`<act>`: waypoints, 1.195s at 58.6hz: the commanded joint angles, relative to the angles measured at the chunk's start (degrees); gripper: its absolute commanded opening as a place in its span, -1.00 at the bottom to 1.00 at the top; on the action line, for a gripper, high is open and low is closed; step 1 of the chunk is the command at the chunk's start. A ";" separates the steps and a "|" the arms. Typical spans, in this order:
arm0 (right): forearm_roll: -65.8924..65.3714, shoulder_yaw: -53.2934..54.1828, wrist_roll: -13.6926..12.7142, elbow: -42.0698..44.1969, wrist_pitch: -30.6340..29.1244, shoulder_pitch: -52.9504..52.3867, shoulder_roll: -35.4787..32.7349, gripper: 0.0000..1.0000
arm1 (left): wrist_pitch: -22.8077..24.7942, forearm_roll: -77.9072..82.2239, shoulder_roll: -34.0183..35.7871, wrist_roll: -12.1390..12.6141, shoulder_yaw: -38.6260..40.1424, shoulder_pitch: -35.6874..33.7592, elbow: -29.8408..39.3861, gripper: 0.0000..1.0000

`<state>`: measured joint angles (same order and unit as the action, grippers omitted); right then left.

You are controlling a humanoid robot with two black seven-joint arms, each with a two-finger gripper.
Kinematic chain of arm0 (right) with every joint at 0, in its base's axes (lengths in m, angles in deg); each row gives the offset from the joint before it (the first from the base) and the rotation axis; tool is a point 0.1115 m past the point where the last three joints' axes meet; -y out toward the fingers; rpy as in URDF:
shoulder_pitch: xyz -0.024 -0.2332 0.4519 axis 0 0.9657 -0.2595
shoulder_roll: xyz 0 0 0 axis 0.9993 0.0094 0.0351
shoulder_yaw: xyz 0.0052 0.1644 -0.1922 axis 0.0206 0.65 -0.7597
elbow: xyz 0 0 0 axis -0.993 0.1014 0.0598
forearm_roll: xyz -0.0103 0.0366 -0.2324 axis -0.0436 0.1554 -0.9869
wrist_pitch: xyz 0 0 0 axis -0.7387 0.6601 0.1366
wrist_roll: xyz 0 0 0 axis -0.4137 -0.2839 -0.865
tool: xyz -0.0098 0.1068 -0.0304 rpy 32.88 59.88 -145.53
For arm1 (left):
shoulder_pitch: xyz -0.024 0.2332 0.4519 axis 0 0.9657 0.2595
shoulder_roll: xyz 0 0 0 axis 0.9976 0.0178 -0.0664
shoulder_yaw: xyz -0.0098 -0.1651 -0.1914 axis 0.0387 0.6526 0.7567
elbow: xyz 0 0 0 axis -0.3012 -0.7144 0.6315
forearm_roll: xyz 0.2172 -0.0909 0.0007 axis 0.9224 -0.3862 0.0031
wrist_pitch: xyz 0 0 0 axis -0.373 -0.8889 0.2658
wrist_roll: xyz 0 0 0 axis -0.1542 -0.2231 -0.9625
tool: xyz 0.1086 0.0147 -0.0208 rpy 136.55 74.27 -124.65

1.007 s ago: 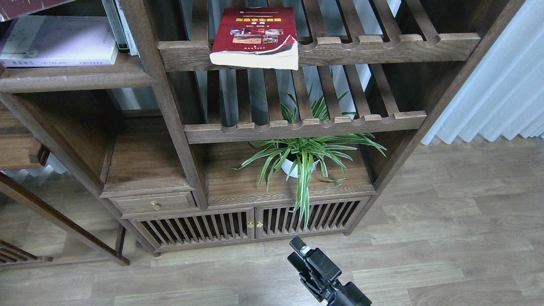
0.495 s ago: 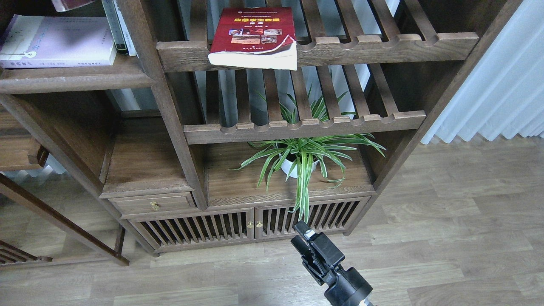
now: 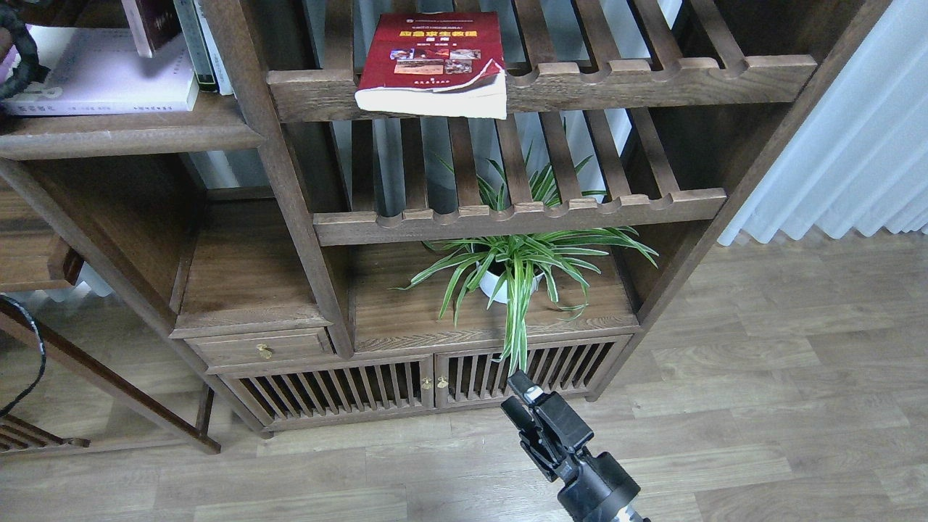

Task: Organize books on shelf

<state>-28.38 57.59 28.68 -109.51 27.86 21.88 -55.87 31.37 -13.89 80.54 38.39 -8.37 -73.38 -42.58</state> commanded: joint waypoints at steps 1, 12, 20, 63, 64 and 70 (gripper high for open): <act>-0.01 1.62 0.00 -0.61 0.00 -0.45 0.30 0.62 | 0.01 -2.13 0.09 -0.06 0.08 1.32 1.50 0.98; -0.01 3.64 0.00 -0.61 0.00 -3.09 0.30 0.62 | 0.01 -3.10 1.76 0.12 1.04 4.83 2.46 0.98; -0.01 3.64 0.00 -0.69 0.00 -4.67 0.30 0.62 | 0.01 -3.27 3.51 0.12 5.25 11.51 7.11 0.98; -0.53 2.94 -0.09 -0.69 0.00 -8.36 0.30 0.62 | 0.01 -3.98 5.80 6.09 21.52 35.60 32.88 0.98; -0.53 2.85 -0.09 -0.69 0.00 -8.36 0.30 0.62 | 0.01 -3.98 5.80 6.18 21.61 35.77 32.88 0.98; -0.62 2.67 -0.09 -0.69 0.00 -8.36 0.30 0.62 | 0.01 -3.98 5.71 6.71 21.52 35.86 32.79 0.98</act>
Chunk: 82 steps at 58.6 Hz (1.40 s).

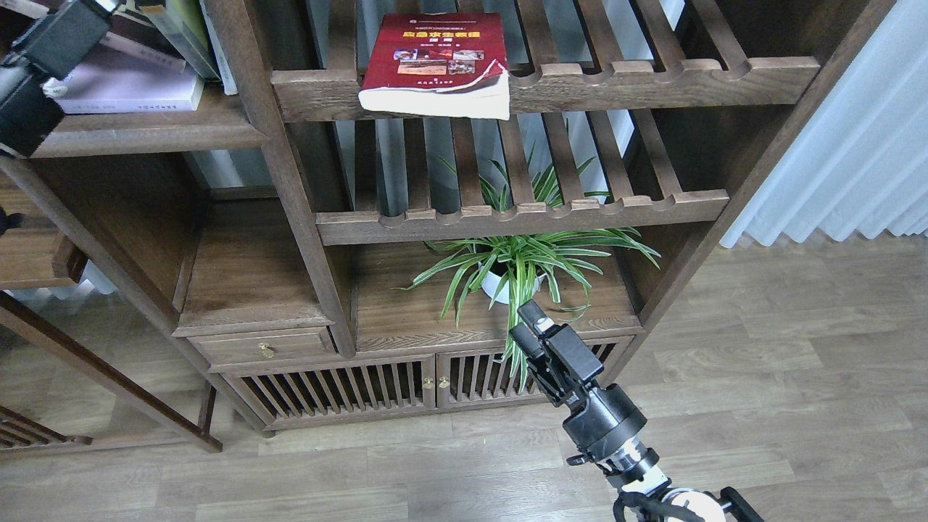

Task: Organize books on shelf
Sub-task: 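Push the books on the upper shelf with the left gripper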

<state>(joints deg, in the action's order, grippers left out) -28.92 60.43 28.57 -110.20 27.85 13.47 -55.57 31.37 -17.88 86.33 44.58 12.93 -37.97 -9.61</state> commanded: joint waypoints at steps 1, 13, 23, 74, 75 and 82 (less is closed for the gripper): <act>-0.08 -0.17 0.01 -0.01 0.00 -0.04 0.00 0.62 | 0.01 0.01 -0.08 0.60 0.22 0.46 -0.18 0.98; -0.08 -0.08 0.01 -0.10 0.00 0.05 0.00 0.62 | 0.01 0.10 -0.43 0.60 0.31 0.19 -1.24 0.98; -0.08 -0.08 0.01 -0.10 0.00 0.05 0.00 0.62 | 0.01 0.80 0.36 2.18 1.54 0.46 -2.20 0.98; -0.08 0.01 0.01 -0.10 0.00 0.66 0.00 0.62 | 0.01 0.63 0.27 5.08 1.28 13.99 0.17 0.98; -0.08 0.09 0.01 -0.10 0.00 0.66 0.00 0.62 | 0.01 0.54 0.27 5.08 1.45 14.60 0.17 0.98; -0.17 0.09 0.01 -0.10 0.00 0.66 0.00 0.62 | 0.01 0.19 0.27 5.00 1.89 16.63 0.17 0.98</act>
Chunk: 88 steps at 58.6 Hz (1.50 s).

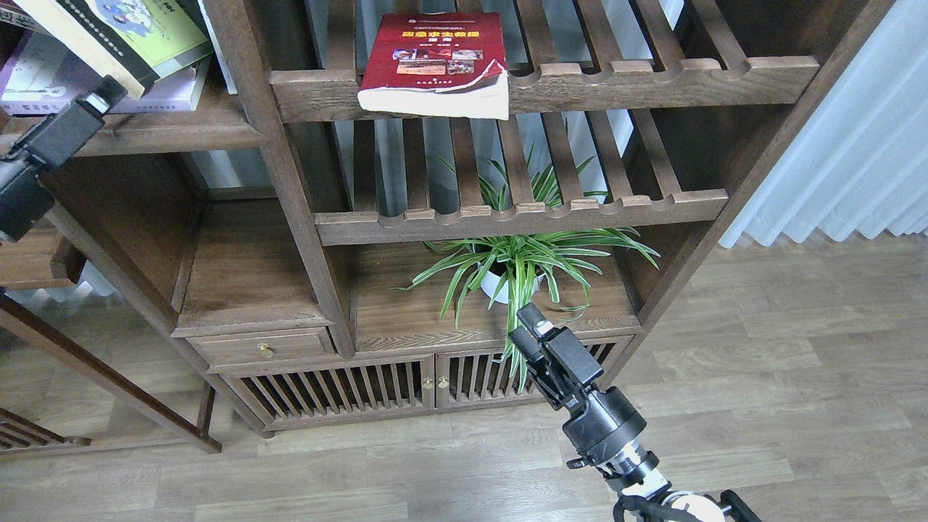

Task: Organize books on shelf
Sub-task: 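Push the books on the upper shelf with the left gripper, then raise the right gripper up to the red book on the top shelf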

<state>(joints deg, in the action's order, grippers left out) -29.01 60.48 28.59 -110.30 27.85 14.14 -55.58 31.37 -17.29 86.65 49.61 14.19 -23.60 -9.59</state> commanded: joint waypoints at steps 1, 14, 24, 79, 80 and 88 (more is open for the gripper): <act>-0.09 0.05 -0.01 0.00 0.00 -0.01 0.00 0.62 | 0.01 -0.40 -0.05 -0.03 0.63 2.52 0.15 0.98; -0.26 -0.21 -0.01 -0.96 0.00 -0.36 0.00 0.59 | 0.01 -0.48 -0.75 0.05 -0.86 7.70 2.26 0.98; -3.34 -0.30 -0.01 -1.40 0.00 -0.71 0.00 0.59 | 0.01 -0.48 -3.83 0.14 -4.02 12.80 3.75 0.98; -5.45 -17.00 15.02 -2.28 15.69 -33.41 0.00 0.62 | 0.01 -0.04 -7.96 0.05 -7.45 22.74 -1.61 0.98; -4.75 -17.09 15.02 -2.28 16.83 -33.75 0.00 0.62 | 0.01 0.04 -7.96 0.05 -7.45 22.74 -1.69 0.98; -3.52 -17.18 15.11 -2.02 20.26 -35.78 0.00 0.62 | 0.01 0.04 -8.05 0.05 -7.54 22.65 -1.87 0.98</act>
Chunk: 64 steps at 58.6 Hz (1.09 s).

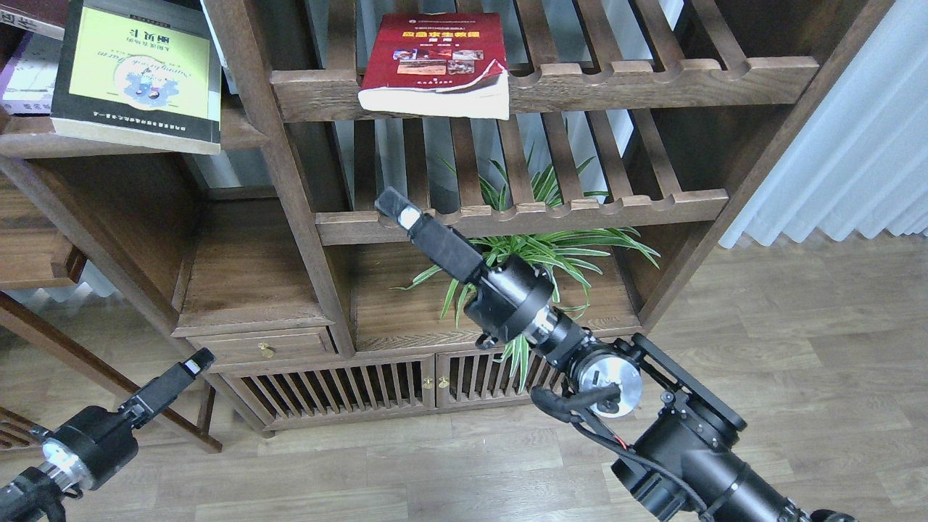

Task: Organize books on shelf
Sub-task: 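Raise the right gripper up to the red book on the top shelf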

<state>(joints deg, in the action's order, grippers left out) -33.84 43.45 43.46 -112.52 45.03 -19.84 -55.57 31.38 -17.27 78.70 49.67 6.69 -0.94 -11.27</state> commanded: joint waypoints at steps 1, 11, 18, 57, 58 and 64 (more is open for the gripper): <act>1.49 -0.24 0.33 0.21 3.35 -2.24 0.00 0.62 | 0.00 0.02 -0.19 0.00 -0.04 -0.01 -0.36 0.98; 3.25 -1.21 0.42 2.40 4.14 -6.37 0.00 0.61 | 0.00 0.28 -0.19 0.09 -0.21 -0.10 -0.54 0.98; 4.57 -0.51 0.60 4.60 5.20 -8.31 0.00 0.62 | 0.00 1.07 -0.54 0.26 -0.13 -0.28 -0.45 0.98; 9.58 3.27 1.12 6.80 9.07 -13.67 0.00 0.56 | 0.00 1.07 -0.80 0.35 -0.13 -0.28 -0.45 0.98; 10.19 3.54 1.30 6.80 9.42 -13.76 0.00 0.53 | 0.00 1.07 -0.80 0.35 -0.13 -0.28 -0.45 0.98; 13.18 5.47 2.53 6.71 10.30 -13.76 0.00 0.28 | 0.00 1.08 -0.80 0.35 -0.13 -0.19 -0.45 0.98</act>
<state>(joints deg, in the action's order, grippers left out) -23.74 47.07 44.81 -105.72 54.26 -33.43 -55.57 31.39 -16.18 77.90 50.01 6.58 -1.22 -11.72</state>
